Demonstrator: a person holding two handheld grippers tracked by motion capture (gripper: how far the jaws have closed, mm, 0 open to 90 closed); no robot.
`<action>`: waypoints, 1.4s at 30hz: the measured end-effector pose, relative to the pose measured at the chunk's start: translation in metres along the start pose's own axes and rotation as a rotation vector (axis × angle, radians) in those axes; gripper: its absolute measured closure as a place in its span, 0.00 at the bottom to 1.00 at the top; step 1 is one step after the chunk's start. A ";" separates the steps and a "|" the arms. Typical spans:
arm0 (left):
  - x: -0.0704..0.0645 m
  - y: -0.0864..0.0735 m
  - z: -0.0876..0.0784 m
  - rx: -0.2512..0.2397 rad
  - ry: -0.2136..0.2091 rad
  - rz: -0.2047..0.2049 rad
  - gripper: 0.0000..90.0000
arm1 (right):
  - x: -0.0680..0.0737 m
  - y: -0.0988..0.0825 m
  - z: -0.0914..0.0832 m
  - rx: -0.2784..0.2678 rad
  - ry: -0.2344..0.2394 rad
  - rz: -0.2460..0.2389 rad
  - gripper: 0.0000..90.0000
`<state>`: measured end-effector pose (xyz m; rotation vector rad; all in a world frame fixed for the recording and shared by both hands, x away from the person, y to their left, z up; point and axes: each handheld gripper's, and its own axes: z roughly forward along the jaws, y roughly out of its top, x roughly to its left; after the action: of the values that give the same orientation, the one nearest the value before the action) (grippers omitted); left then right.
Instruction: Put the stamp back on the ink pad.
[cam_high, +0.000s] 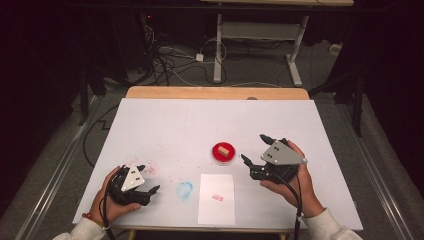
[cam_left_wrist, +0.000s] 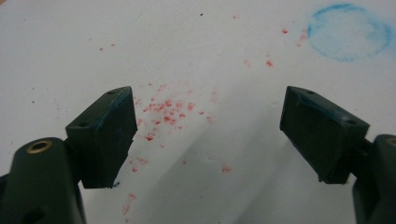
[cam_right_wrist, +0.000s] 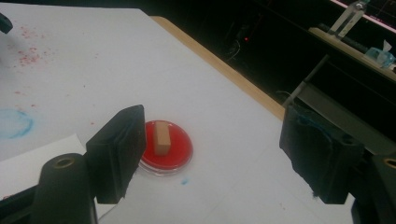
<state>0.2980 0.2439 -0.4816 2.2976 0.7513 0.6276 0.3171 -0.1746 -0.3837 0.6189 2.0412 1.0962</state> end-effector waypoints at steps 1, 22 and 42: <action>0.000 0.000 0.000 -0.001 0.000 -0.001 0.20 | 0.000 -0.002 -0.002 -0.006 -0.004 -0.001 0.26; -0.002 0.002 0.000 -0.010 -0.001 0.012 0.20 | -0.002 -0.046 -0.025 -0.002 -0.032 0.017 0.24; -0.002 0.005 0.003 -0.011 -0.004 0.029 0.20 | -0.005 -0.111 -0.036 0.081 -0.048 0.091 0.22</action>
<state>0.3000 0.2383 -0.4812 2.3026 0.7120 0.6393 0.2845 -0.2537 -0.4626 0.7778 2.0413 1.0444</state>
